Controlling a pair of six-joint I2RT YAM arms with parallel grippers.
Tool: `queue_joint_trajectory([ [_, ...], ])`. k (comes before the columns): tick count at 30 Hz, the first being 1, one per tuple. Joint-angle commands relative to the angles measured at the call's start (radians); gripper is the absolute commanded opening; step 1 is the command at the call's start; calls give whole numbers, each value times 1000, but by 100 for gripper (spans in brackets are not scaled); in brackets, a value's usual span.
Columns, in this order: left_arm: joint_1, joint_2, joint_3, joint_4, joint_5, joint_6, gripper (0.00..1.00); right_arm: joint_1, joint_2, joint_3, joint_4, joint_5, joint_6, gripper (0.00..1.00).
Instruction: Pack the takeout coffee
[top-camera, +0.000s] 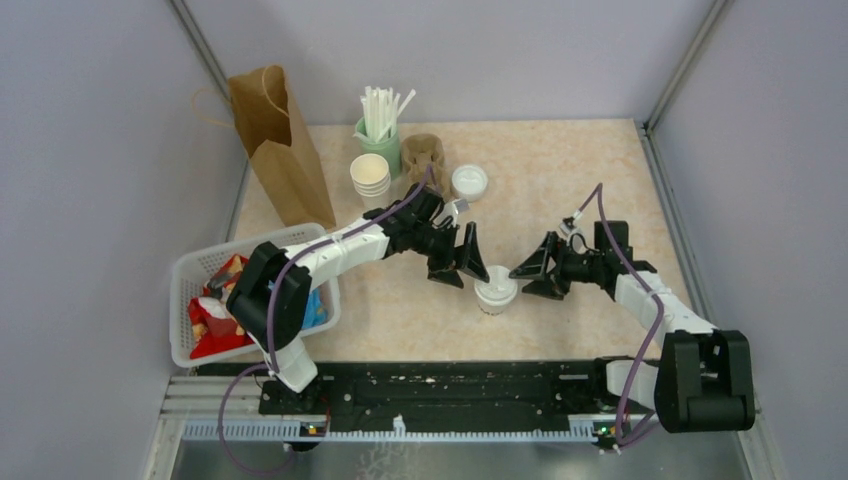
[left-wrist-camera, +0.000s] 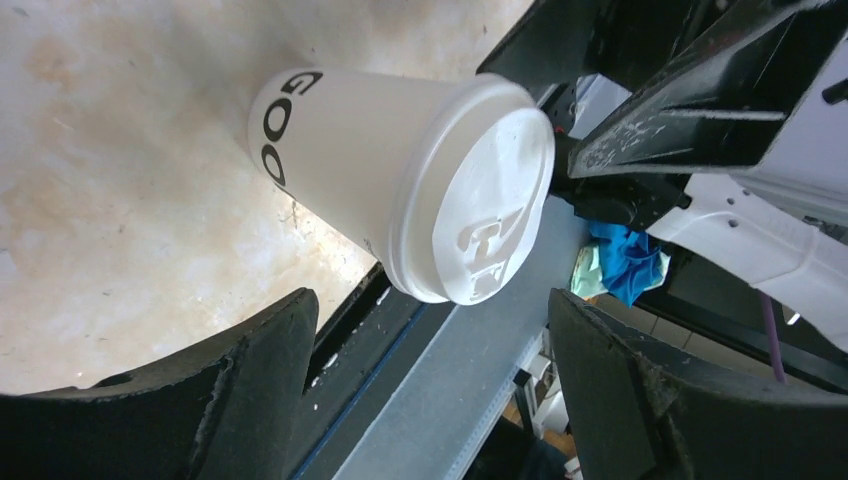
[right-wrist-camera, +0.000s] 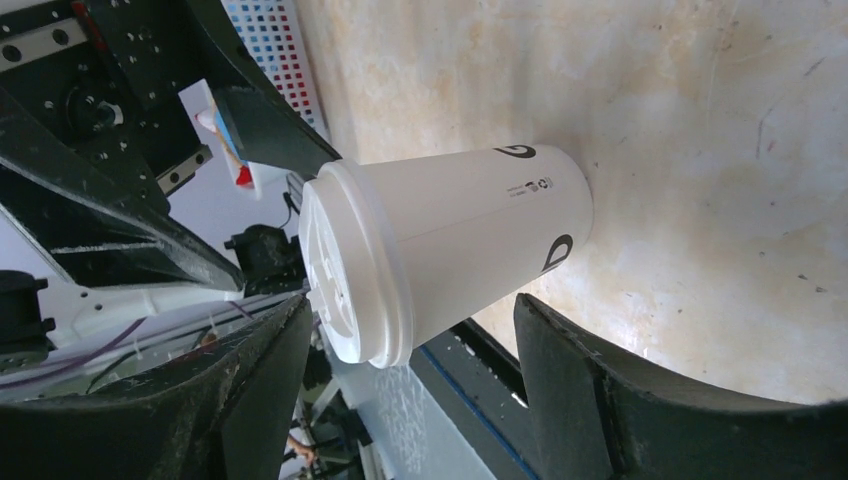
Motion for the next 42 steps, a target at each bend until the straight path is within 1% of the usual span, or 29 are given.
queue_joint_trajectory([
  [1, -19, -31, -61, 65, 43, -43, 88, -5, 52, 16, 72, -66, -8, 73],
  [2, -19, -27, -69, 62, 36, -49, 84, -6, 63, 13, 78, -72, -8, 70],
  [4, -20, -15, -83, 67, 33, -51, 78, -5, 97, -3, 90, -75, -2, 61],
  [5, -20, -9, -91, 78, 32, -53, 75, -5, 105, -15, 104, -78, 6, 58],
  [8, -18, 23, -105, 72, -3, -37, 66, -5, 116, -76, 200, -62, 60, 50],
  [11, -16, 47, -109, 17, -72, -11, 59, -5, 141, -160, 341, -51, 118, 46],
  [14, 6, 47, -137, 3, -94, 6, 55, 4, 155, -184, 336, -20, 88, 42],
  [17, 43, 26, -139, -36, -124, 50, 55, 31, 127, -198, 374, -7, 125, 42],
  [20, 90, 11, -108, -71, -97, 91, 59, 41, 112, -199, 417, -13, 185, 44],
  [21, 97, 6, -89, -84, -85, 107, 62, 44, 104, -193, 423, -19, 201, 46],
  [23, 103, -6, -43, -115, -68, 134, 68, 49, 75, -155, 375, -23, 194, 54],
  [25, 105, -22, -13, -117, -31, 137, 76, 49, 53, -89, 237, -13, 123, 61],
  [26, 105, -33, -9, -108, -12, 129, 81, 48, 47, -61, 195, -7, 101, 64],
  [28, 105, -55, -21, -70, 29, 98, 85, 47, 53, -30, 190, -12, 94, 69],
  [30, 100, -64, -52, -14, 72, 57, 87, 48, 85, -24, 231, -35, 106, 70],
  [33, 73, -50, -74, 40, 97, 30, 87, 50, 144, -11, 276, -55, 105, 70],
  [37, 29, 5, -78, 52, 85, 28, 88, 60, 208, 7, 282, -59, 71, 66],
  [38, 27, 13, -88, 48, 63, 33, 87, 61, 216, 1, 284, -53, 72, 63],
  [40, 31, 29, -120, 33, 11, 45, 82, 60, 239, -26, 330, -34, 94, 52],
  [41, 34, 41, -135, 18, -16, 55, 79, 61, 253, -50, 374, -29, 115, 48],
  [42, 36, 63, -145, -5, -39, 67, 75, 61, 264, -79, 416, -29, 153, 46],
])
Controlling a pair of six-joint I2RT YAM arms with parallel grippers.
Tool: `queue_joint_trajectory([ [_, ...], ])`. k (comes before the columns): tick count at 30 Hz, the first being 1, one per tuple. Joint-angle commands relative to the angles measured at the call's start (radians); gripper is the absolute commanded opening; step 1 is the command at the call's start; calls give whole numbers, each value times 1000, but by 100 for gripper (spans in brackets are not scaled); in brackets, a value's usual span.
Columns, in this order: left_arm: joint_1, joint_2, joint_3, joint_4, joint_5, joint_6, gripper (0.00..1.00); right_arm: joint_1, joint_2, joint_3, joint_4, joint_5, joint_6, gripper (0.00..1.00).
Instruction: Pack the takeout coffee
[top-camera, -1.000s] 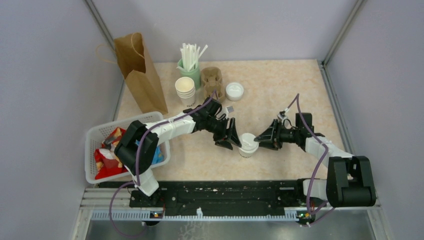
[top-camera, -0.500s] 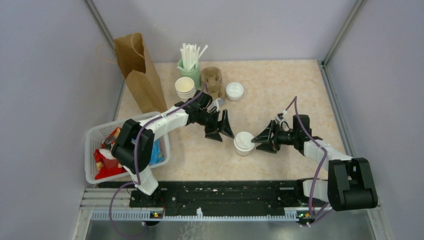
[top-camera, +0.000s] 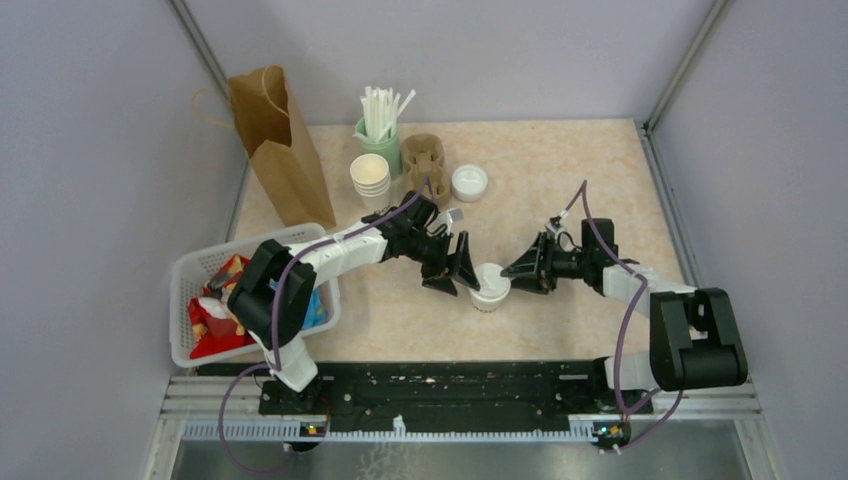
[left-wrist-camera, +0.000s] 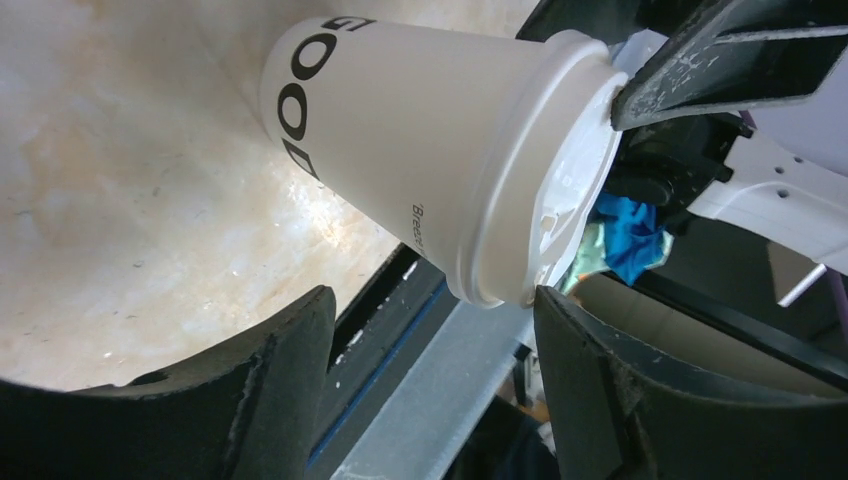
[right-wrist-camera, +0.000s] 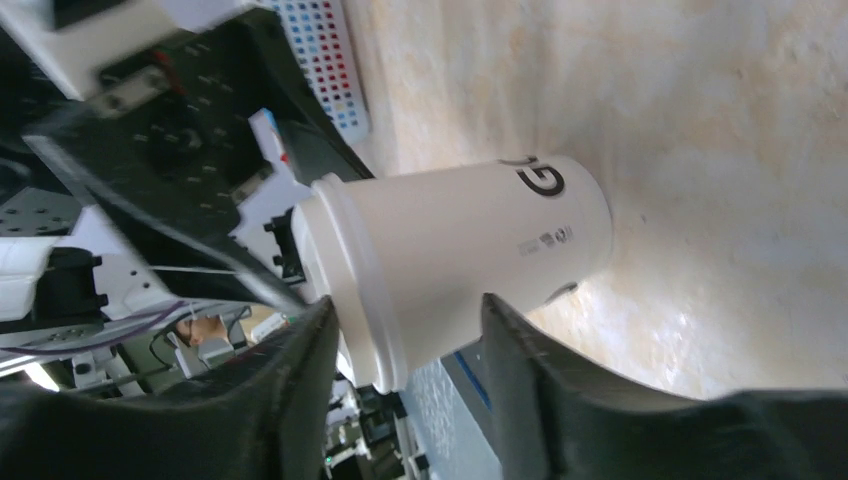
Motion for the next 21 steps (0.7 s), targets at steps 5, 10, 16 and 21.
queue_joint_trajectory([
  [5, 16, 61, -23, -112, -155, 108, 71, 12, -35, -109, 90, 85, 62, 47],
  [10, 20, 48, 125, -226, -171, 189, 81, 12, -135, -35, 0, 56, 59, 65],
  [16, 11, 18, 175, -170, -36, 132, 95, 35, -18, 96, -49, 11, -16, 80],
  [21, -17, 36, 107, -108, -20, 75, 92, 49, 57, 118, -27, 28, -32, 76],
])
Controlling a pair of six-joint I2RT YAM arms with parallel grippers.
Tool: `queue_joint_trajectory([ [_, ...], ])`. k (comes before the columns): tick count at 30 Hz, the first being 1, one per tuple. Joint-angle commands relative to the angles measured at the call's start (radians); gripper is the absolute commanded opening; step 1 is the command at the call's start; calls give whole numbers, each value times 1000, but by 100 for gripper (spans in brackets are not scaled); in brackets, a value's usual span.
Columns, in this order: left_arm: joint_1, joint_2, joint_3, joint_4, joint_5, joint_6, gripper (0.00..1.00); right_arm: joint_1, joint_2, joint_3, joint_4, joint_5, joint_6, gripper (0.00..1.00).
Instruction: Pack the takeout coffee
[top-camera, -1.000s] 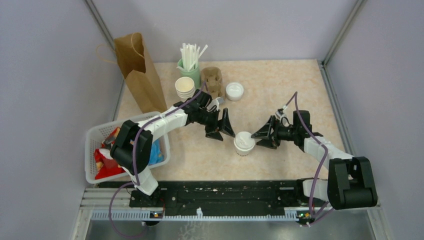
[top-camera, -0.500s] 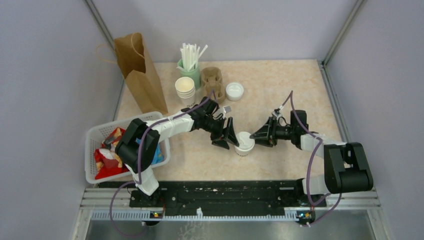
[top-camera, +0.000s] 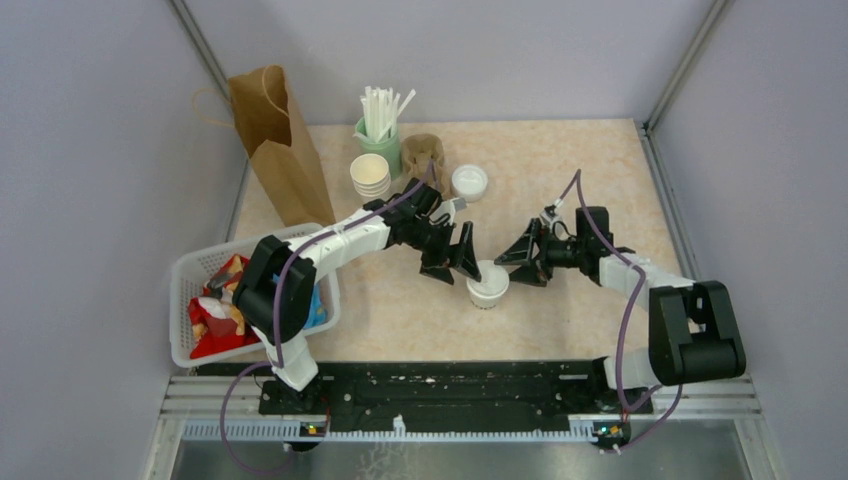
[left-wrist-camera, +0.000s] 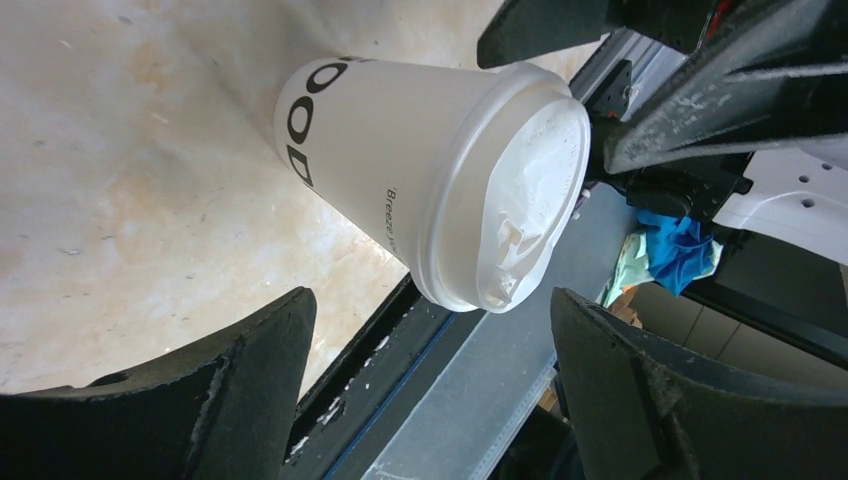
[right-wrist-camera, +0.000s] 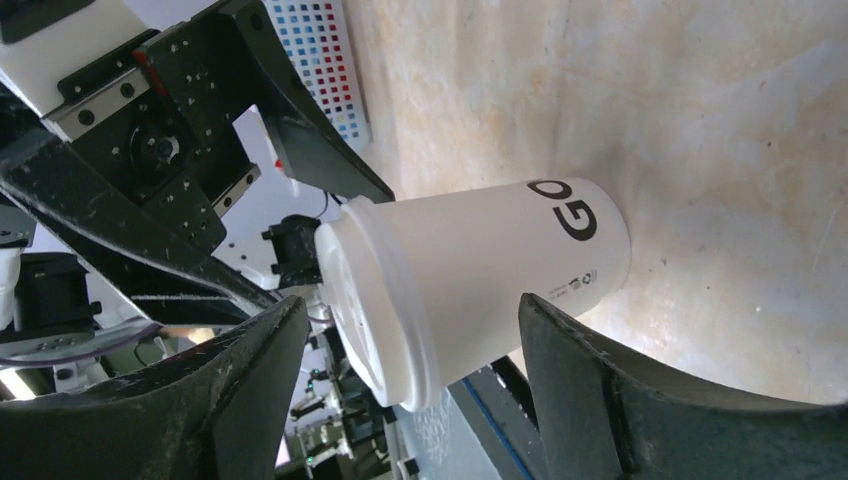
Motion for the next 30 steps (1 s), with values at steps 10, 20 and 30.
queue_joint_trajectory([
  [10, -14, 63, -143, 42, -99, -26, 71, 8, 155, -95, 146, 50, 9, 44],
  [20, -15, -26, 30, -38, -47, -5, 92, 27, -75, 164, -397, 187, -224, 81],
  [30, -10, -351, 20, -83, -393, 16, 98, 427, -46, 648, -972, 886, -408, 99],
])
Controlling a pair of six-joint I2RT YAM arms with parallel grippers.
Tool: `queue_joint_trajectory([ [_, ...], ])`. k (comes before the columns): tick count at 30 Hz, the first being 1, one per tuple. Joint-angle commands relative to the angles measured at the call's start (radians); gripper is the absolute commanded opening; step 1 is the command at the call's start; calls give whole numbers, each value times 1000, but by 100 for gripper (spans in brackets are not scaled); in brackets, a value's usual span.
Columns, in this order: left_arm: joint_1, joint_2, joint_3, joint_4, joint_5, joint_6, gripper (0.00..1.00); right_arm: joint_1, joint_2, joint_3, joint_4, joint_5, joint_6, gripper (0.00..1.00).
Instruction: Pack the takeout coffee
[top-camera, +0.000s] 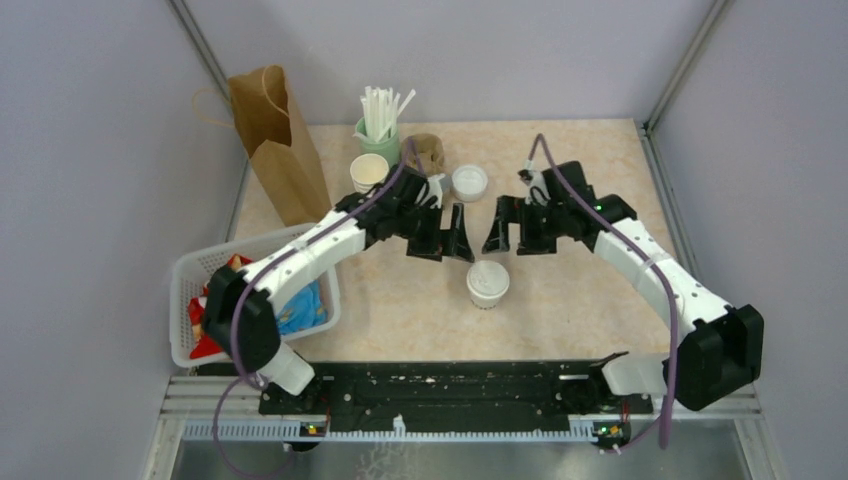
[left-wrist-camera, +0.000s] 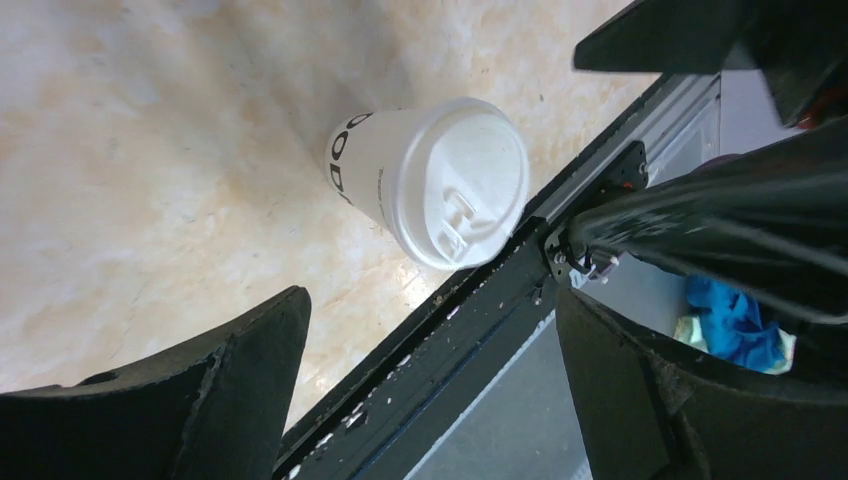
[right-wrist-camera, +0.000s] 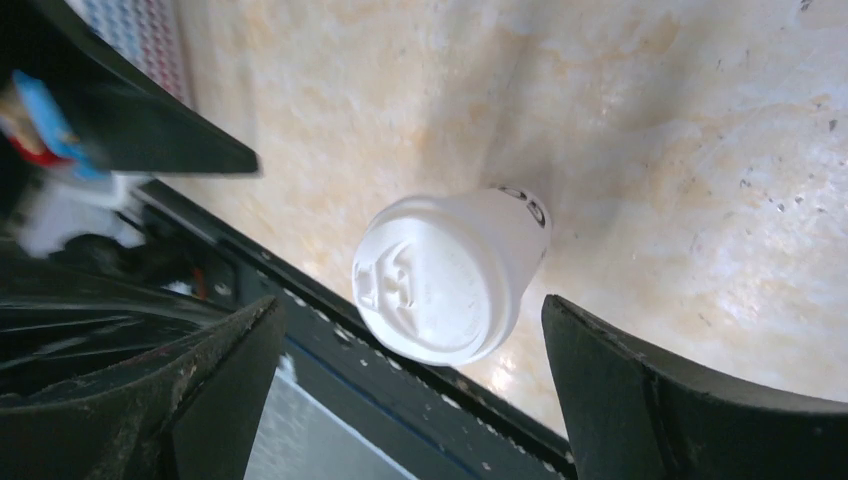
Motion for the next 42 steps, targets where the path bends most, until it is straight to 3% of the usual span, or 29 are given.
queue_joint_trajectory([
  [1, 6, -261, -67, 33, -230, 15, 98, 242, 70, 195, -317, 404, -90, 99],
  [5, 8, -457, -169, 93, -379, -8, 98, 402, 168, 320, -409, 575, -80, 99],
  [9, 10, -546, -178, 59, -453, 8, 98, 474, 227, 374, -433, 618, -88, 99],
  [27, 10, -578, -192, 18, -447, 14, 98, 482, 295, 327, -353, 588, -86, 96],
  [37, 10, -566, -181, 13, -439, 18, 98, 482, 317, 320, -344, 610, -77, 86],
  [42, 10, -559, -174, 11, -436, 18, 98, 482, 316, 302, -331, 608, -68, 86],
])
